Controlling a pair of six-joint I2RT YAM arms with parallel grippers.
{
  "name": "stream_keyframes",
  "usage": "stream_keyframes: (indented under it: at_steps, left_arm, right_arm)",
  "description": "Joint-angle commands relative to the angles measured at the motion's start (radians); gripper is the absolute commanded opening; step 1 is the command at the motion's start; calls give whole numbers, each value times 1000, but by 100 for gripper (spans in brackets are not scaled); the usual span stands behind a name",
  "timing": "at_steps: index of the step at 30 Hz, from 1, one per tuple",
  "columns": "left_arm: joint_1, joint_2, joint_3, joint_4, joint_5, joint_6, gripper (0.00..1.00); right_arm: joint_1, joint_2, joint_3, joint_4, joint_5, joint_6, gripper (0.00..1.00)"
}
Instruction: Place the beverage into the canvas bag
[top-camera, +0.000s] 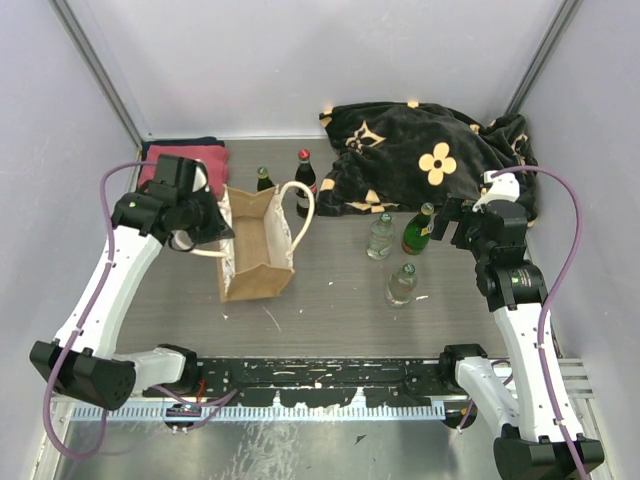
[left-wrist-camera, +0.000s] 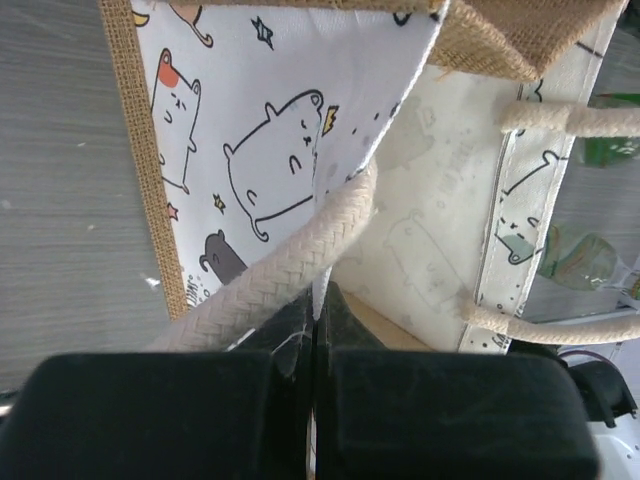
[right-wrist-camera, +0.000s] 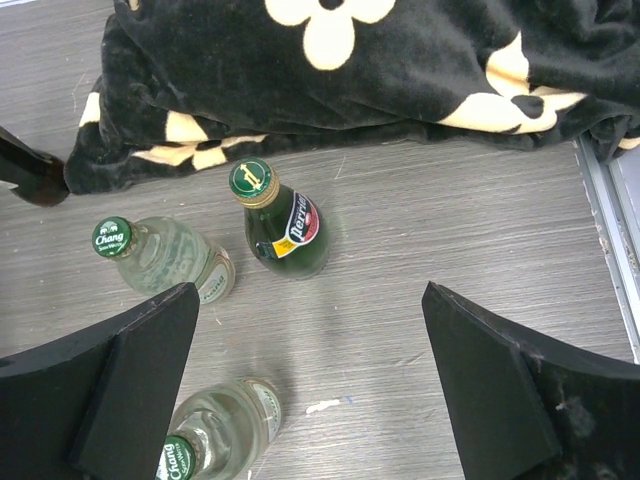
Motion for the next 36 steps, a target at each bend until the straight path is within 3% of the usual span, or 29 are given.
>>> stream_keyframes:
  at_steps: [1,7,17,36]
  left_arm:
    - [-111,15,8,139,-47,-148,0]
    - [-248,36,-63,298,-88,-311,0]
    - [-392,171,-124,412,-81,-379,0]
    - [-442,283,-206,630,28,-422,0]
  right_arm:
    - [-4,-22,1,26,42,-15,100]
    - [-5,-34,-21,23,55,9,100]
    - [-3,-32,-21,23,78,14,100]
    - [-4,-29,-83,75,88,-2,100]
